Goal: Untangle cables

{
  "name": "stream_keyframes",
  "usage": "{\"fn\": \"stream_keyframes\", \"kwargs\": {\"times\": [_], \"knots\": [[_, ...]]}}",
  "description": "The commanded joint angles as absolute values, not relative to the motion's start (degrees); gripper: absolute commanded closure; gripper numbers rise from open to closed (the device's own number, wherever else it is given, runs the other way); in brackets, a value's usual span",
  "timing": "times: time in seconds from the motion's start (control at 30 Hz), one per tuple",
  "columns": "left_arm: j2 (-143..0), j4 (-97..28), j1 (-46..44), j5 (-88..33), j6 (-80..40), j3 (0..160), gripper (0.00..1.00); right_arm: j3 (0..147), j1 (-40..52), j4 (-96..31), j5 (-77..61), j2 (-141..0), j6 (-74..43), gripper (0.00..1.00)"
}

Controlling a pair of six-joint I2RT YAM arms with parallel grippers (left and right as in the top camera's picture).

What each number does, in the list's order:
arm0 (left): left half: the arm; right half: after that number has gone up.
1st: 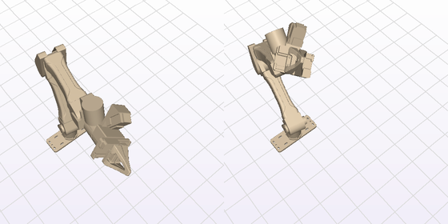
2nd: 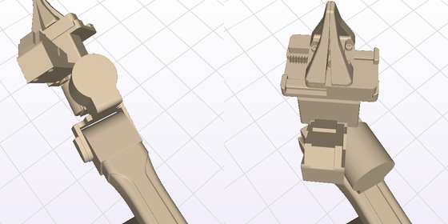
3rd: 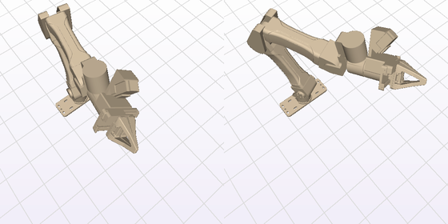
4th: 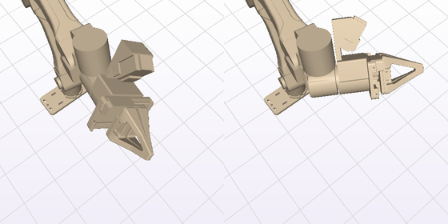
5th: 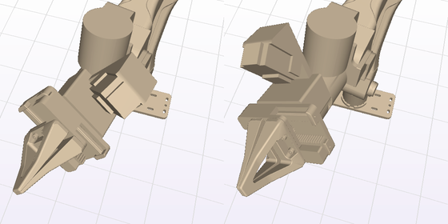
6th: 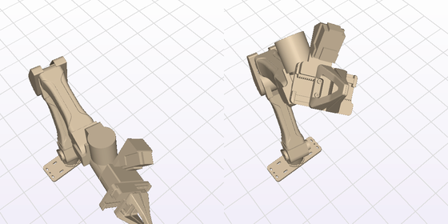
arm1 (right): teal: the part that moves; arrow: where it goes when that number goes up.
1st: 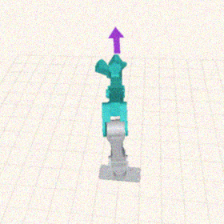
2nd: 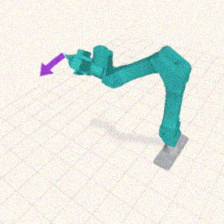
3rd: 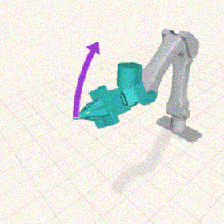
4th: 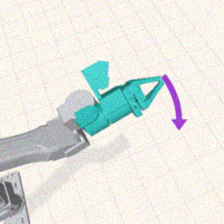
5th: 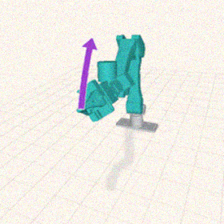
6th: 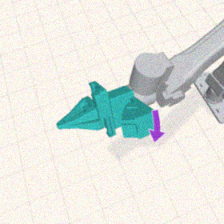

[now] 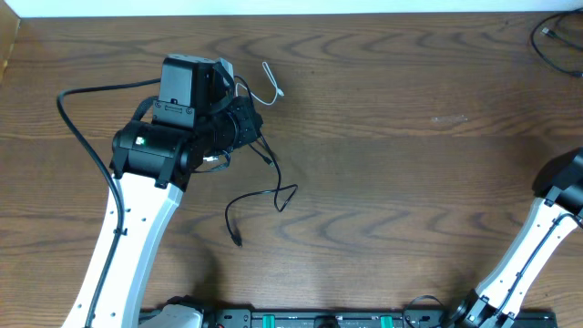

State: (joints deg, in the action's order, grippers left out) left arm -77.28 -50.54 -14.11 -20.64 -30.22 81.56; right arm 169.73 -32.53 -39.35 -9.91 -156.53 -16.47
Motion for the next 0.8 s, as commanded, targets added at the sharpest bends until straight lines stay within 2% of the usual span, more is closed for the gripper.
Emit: {"fn": "stream_keyframes", "kwargs": {"times": [0.0, 0.07, 0.1, 0.2, 0.3, 0.4, 0.57, 0.67, 0.77], "knots": [[-77.21, -50.46, -14.24, -20.12, -31.88, 81.60, 0.92, 174.39, -32.16, -45.45, -27.14, -151.15, -16.69, 0.62], [-77.21, -50.28, -14.55, -21.06, -33.15, 81.60, 0.92, 174.76, -31.79, -50.09, -33.28, -148.86, -16.67, 0.49], [-77.21, -49.71, -15.42, -22.22, -33.12, 81.60, 0.92, 174.76, -31.27, -54.43, -36.58, -146.43, -16.64, 0.37], [-77.21, -46.81, -18.59, -23.46, -33.06, 81.60, 0.92, 174.76, -30.24, -59.75, -36.84, -142.85, -16.32, 0.35], [-77.38, -38.54, -22.50, -23.33, -31.11, 81.60, 0.92, 174.76, -29.36, -63.61, -36.86, -139.52, -16.21, 0.31], [-78.28, -24.34, -26.20, -23.33, -27.92, 81.60, 0.92, 174.76, -28.86, -66.96, -36.86, -135.76, -16.21, 0.28], [-81.67, -2.76, -31.16, -23.57, -30.55, 81.60, 0.92, 174.76, -29.39, -69.25, -36.82, -129.23, -16.19, 0.22], [-83.59, -1.50, -33.10, -23.57, -30.52, 81.60, 0.92, 174.74, -30.52, -70.28, -36.82, -126.19, -15.99, 0.18], [-85.84, -9.19, -34.13, -23.55, -30.50, 81.60, 0.92, 174.74, -31.97, -70.98, -36.82, -124.22, -16.01, 0.17]]}}
